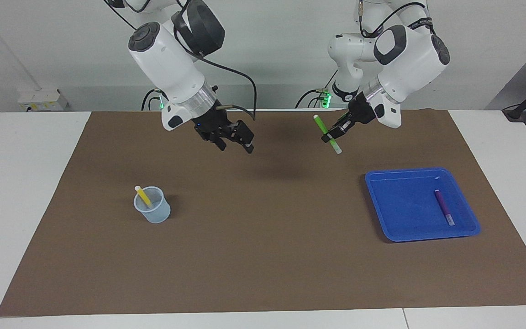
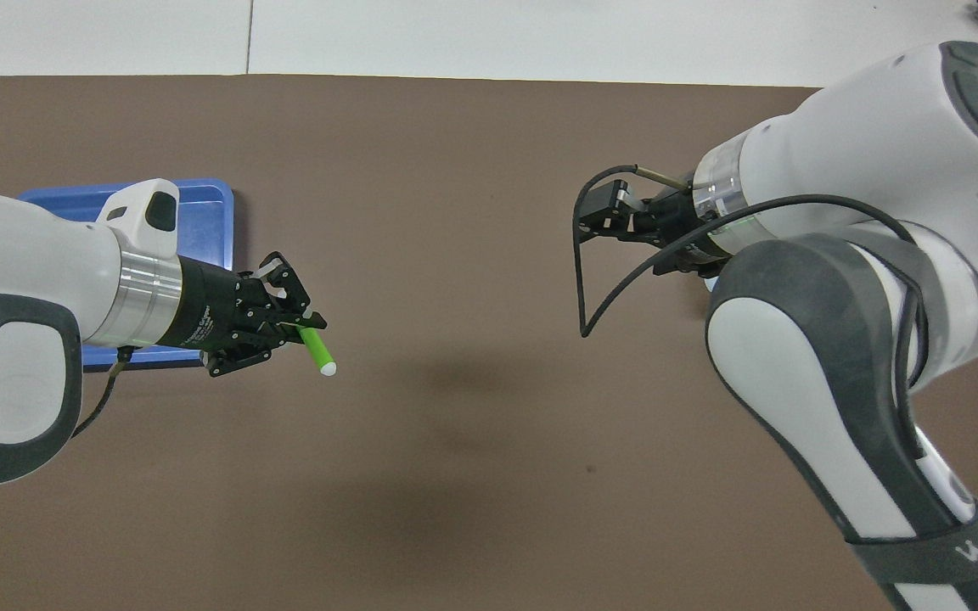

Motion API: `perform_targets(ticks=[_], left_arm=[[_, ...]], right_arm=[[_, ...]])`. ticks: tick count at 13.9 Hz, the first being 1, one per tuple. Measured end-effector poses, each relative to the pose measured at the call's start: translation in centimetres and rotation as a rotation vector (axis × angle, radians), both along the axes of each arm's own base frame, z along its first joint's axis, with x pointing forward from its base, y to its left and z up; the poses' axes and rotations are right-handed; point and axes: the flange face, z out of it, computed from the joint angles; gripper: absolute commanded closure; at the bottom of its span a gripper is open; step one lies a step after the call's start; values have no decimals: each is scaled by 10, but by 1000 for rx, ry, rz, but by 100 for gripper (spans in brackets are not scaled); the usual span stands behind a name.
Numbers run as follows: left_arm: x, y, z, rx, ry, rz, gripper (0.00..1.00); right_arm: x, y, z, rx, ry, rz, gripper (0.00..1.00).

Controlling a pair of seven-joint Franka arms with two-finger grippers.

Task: Right arm passes pens to left for tray arrangement
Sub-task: 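Lower the green pen into the tray while the right gripper returns, then place the green pen in the tray while the right gripper grasps the yellow pen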

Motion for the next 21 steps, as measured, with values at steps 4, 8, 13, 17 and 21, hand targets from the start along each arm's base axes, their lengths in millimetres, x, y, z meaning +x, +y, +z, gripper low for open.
perform_targets(ticks=[4, 8, 13, 17, 21], left_arm=[[9, 39, -7, 149, -152, -293, 100], [17, 89, -21, 256, -226, -469, 100], [39, 171, -73, 311, -314, -575, 100], [56, 190, -105, 404, -359, -635, 100], [68, 206, -141, 458, -412, -675, 100]], right_arm=[[12, -110, -26, -158, -36, 285, 0], [9, -157, -71, -251, -5, 415, 0], [1, -171, -120, -285, -5, 462, 16], [-2, -201, -137, -283, -34, 512, 31], [1, -208, -137, -292, -69, 506, 34]])
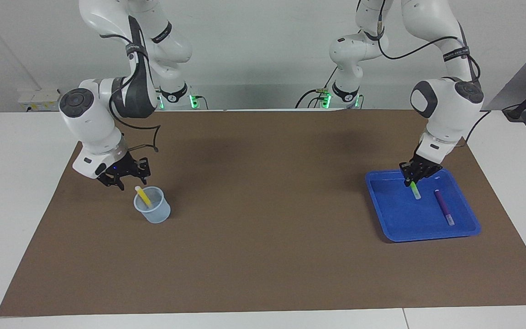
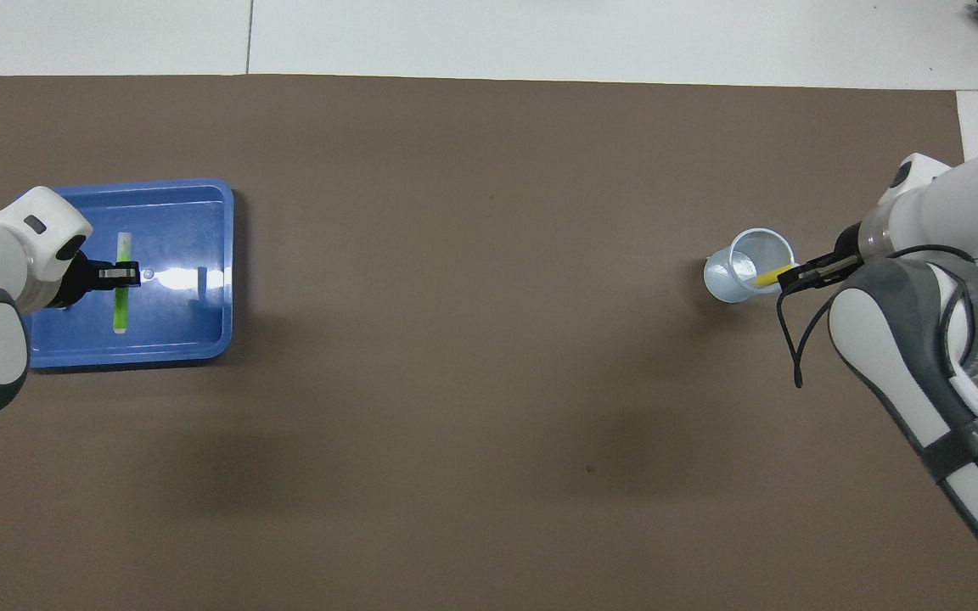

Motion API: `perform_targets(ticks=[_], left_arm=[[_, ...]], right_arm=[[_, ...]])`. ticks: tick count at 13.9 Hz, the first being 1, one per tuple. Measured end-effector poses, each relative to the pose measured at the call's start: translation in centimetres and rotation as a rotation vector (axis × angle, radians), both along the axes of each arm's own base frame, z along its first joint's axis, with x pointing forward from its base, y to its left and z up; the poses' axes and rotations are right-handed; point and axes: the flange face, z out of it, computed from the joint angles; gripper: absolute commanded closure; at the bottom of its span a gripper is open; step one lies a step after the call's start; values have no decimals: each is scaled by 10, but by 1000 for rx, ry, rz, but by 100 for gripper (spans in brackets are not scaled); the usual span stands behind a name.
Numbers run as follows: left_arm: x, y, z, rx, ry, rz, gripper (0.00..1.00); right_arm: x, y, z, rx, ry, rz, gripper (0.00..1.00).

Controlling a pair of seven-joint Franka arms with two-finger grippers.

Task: Right arm passes pens to left for tray arrangement
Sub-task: 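Place the green pen in the tray while the right gripper grasps the yellow pen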

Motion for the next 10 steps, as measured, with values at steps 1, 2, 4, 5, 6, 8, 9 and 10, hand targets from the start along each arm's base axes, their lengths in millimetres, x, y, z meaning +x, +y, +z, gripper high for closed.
perform_targets(ticks=[1, 2, 4, 5, 6, 8, 9, 10], left_arm=[[4, 9, -13, 9, -16, -16, 100], [8, 19, -27, 12, -25, -24, 100], [13, 34, -50, 13, -39, -20, 100], [15, 40, -60, 12, -46, -12, 100], [17, 46, -68, 10, -50, -3, 100], [19, 53, -76, 8, -50, 6, 100], [20, 53, -76, 8, -51, 7, 100], [20, 53, -76, 8, -53, 6, 100]], right_arm=[[1, 0, 1, 0, -13, 0, 35], [2, 0, 2, 1, -24, 0, 35], [4, 0, 0, 2, -41, -9, 35], [3, 0, -2, 3, -40, -23, 35], [3, 0, -4, 4, -37, -38, 35], [2, 2, -6, 5, -34, -52, 37], [2, 2, -6, 6, -33, -57, 38], [2, 2, -7, 6, -32, -62, 41]])
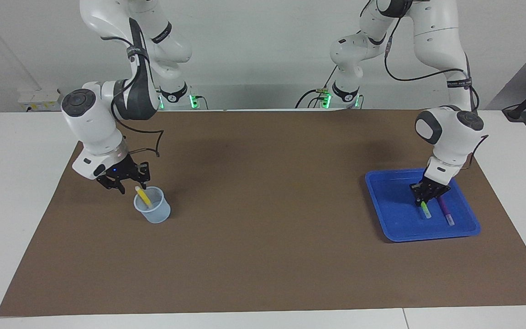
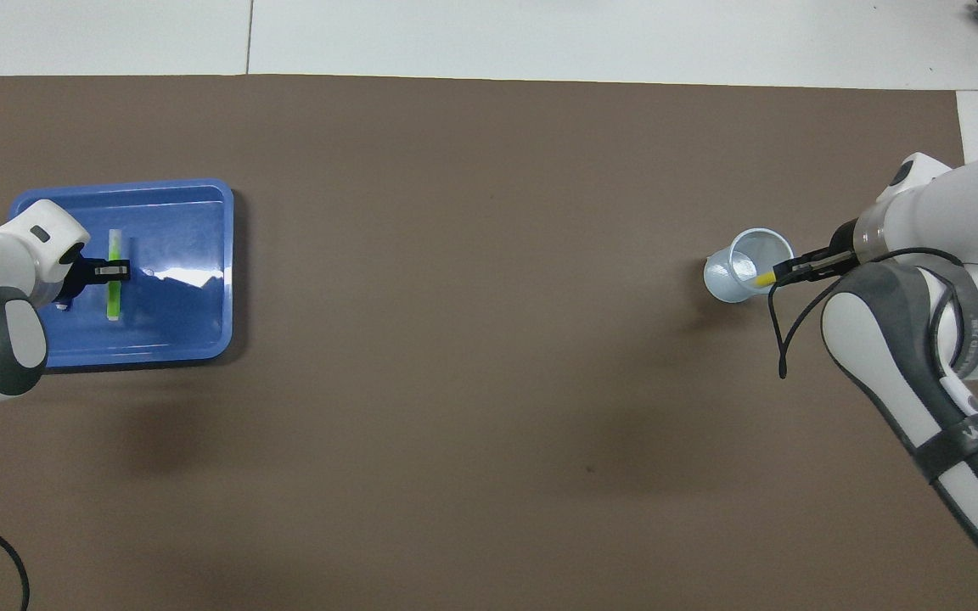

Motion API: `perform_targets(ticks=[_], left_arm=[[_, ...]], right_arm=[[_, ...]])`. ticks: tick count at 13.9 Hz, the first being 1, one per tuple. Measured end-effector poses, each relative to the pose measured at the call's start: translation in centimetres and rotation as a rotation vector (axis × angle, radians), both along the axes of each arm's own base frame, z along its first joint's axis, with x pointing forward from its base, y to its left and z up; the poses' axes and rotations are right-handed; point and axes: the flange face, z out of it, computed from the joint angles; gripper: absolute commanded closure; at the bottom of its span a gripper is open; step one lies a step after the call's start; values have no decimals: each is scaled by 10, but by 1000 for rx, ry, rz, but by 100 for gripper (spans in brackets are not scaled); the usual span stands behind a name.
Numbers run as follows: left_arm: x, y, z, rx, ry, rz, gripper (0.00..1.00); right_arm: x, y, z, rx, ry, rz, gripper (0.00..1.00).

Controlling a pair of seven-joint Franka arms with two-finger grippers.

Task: Right arm passes pens to left for tray arrangement
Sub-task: 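Place the green pen in the tray while the right gripper grasps the yellow pen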

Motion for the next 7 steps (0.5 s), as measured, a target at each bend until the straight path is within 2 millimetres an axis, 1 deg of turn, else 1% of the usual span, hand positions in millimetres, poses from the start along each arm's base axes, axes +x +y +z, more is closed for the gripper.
perform_targets(ticks=[7], left_arm=[[1, 1, -2, 0, -4, 2, 100]], right_arm=[[0, 0, 0, 2, -1, -37, 42]])
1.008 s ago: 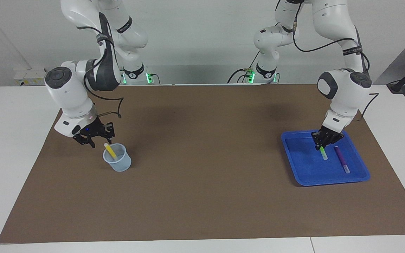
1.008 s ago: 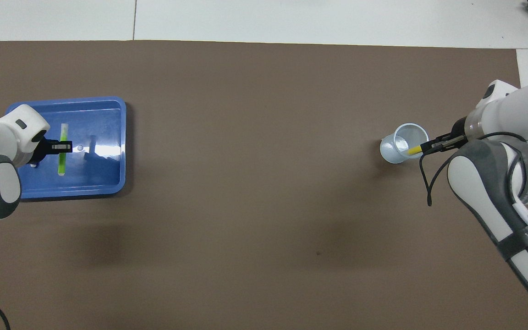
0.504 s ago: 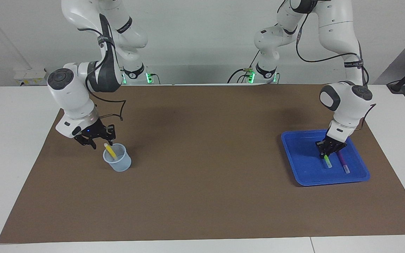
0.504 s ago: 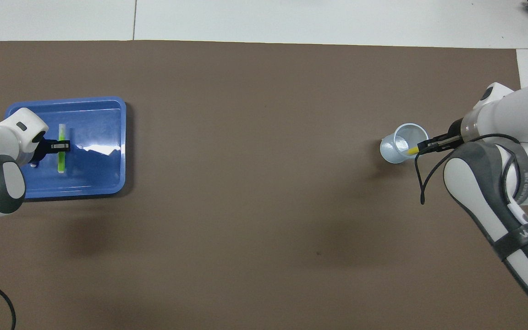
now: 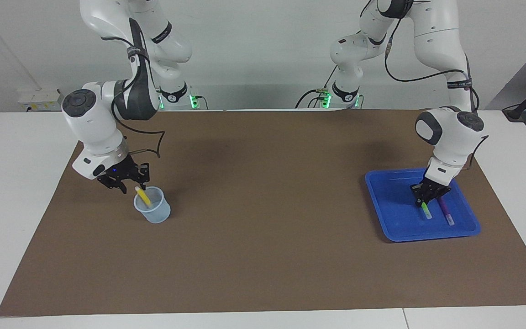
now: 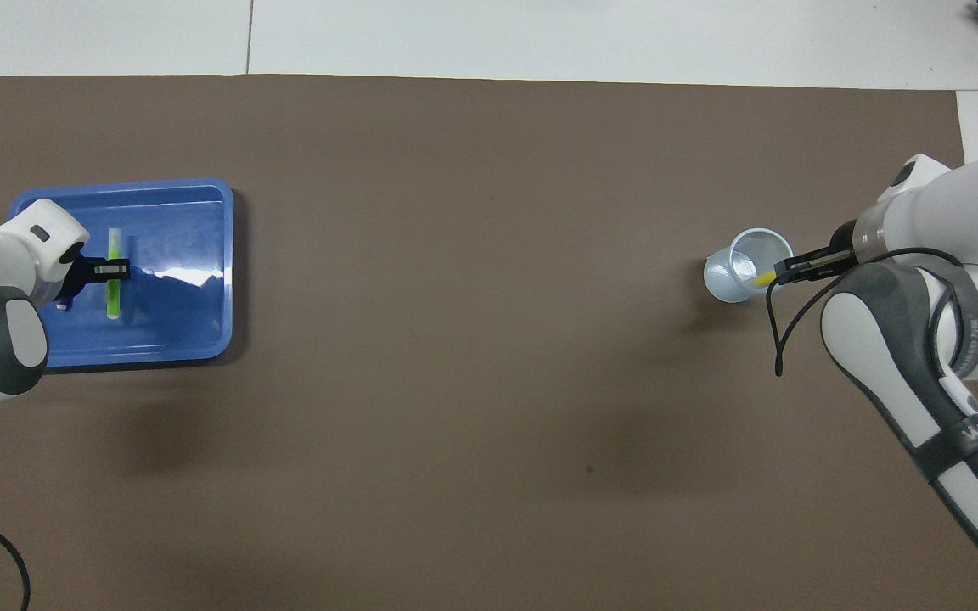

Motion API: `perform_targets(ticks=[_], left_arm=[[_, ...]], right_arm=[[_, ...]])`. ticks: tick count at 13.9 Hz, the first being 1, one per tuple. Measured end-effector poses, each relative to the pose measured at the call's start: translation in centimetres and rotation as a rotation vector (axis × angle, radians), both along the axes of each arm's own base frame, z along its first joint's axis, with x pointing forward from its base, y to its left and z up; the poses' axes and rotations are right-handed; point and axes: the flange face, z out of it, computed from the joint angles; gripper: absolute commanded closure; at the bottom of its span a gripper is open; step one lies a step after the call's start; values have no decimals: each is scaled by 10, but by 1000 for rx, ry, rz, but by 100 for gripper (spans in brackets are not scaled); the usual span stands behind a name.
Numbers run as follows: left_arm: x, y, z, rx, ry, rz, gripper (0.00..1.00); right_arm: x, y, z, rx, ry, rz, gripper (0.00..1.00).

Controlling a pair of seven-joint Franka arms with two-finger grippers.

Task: Right arm passes pens to left for tray arrangement
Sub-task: 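Place the green pen in the tray while the right gripper grasps the yellow pen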

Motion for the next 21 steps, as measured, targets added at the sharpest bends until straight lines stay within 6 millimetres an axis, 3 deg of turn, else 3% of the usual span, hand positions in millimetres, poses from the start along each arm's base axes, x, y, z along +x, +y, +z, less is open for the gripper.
perform_targets(ticks=[8, 11, 12, 13, 15, 16, 17, 18, 21], left_arm=[[0, 1, -1, 0, -2, 2, 100], [0, 4, -5, 0, -4, 7, 100], [1, 4, -5, 0, -7, 8, 94], [1, 5, -5, 0, -8, 9, 79], [1, 6, -5, 0, -9, 11, 76], [1, 7, -5, 0, -9, 12, 66], [1, 7, -5, 0, -9, 12, 44], [1, 7, -5, 1, -9, 10, 15], [1, 9, -6, 8, -8, -15, 2]], right_arm=[[0, 6, -1, 4, -1, -39, 46], [0, 6, -1, 4, -2, -39, 56], [1, 6, -1, 5, -5, -38, 58], [2, 6, 0, 5, -13, -38, 62], [2, 6, -1, 6, -18, -38, 64], [2, 6, -2, 6, -17, -38, 64], [2, 6, -2, 6, -17, -38, 66], [2, 6, -2, 6, -17, -38, 66], [2, 6, -2, 6, -16, -38, 66]])
